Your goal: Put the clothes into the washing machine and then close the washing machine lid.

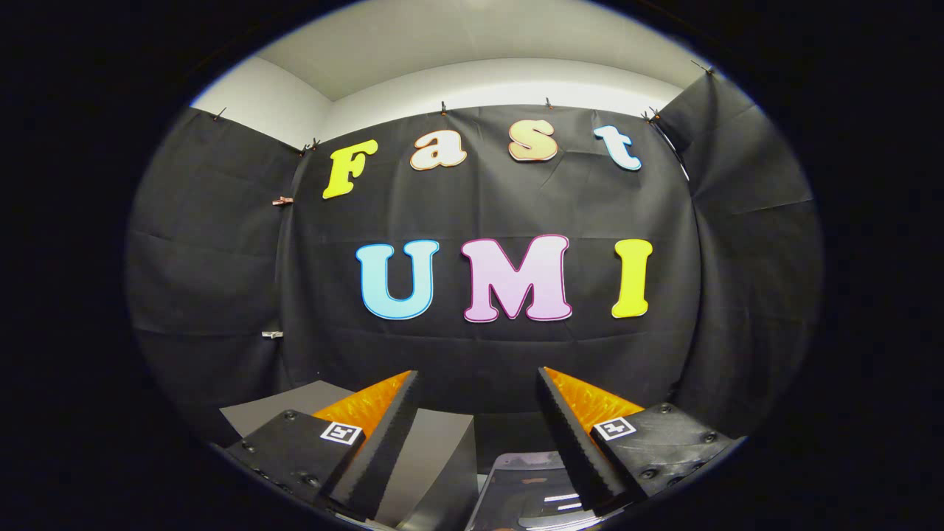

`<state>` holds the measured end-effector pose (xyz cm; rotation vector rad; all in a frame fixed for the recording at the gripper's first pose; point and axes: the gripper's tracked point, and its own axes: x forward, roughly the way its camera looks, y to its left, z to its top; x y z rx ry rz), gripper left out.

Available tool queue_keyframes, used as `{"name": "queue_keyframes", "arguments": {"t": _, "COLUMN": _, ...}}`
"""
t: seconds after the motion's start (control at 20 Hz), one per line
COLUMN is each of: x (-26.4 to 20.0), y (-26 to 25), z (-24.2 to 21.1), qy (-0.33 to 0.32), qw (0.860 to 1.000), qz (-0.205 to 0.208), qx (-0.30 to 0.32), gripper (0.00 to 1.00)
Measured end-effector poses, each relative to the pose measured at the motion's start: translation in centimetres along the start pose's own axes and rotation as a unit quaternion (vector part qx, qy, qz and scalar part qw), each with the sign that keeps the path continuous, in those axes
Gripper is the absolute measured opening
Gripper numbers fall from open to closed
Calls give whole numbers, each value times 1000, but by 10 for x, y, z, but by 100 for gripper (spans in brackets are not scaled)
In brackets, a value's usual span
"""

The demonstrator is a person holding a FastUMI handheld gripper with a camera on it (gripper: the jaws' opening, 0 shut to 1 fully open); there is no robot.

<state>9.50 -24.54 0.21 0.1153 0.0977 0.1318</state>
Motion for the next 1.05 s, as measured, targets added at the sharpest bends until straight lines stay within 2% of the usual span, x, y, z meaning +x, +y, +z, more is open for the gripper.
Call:
{"name": "queue_keyframes", "arguments": {"t": 0.25, "x": -3, "y": -5, "z": -1, "qy": 2, "qw": 1000, "qz": -12, "qx": 6, "gripper": 98}}
{"name": "queue_keyframes", "arguments": {"t": 1.05, "x": 1, "y": 8, "z": 1, "qy": 3, "qw": 1000, "qz": 0, "qx": 8, "gripper": 98}}
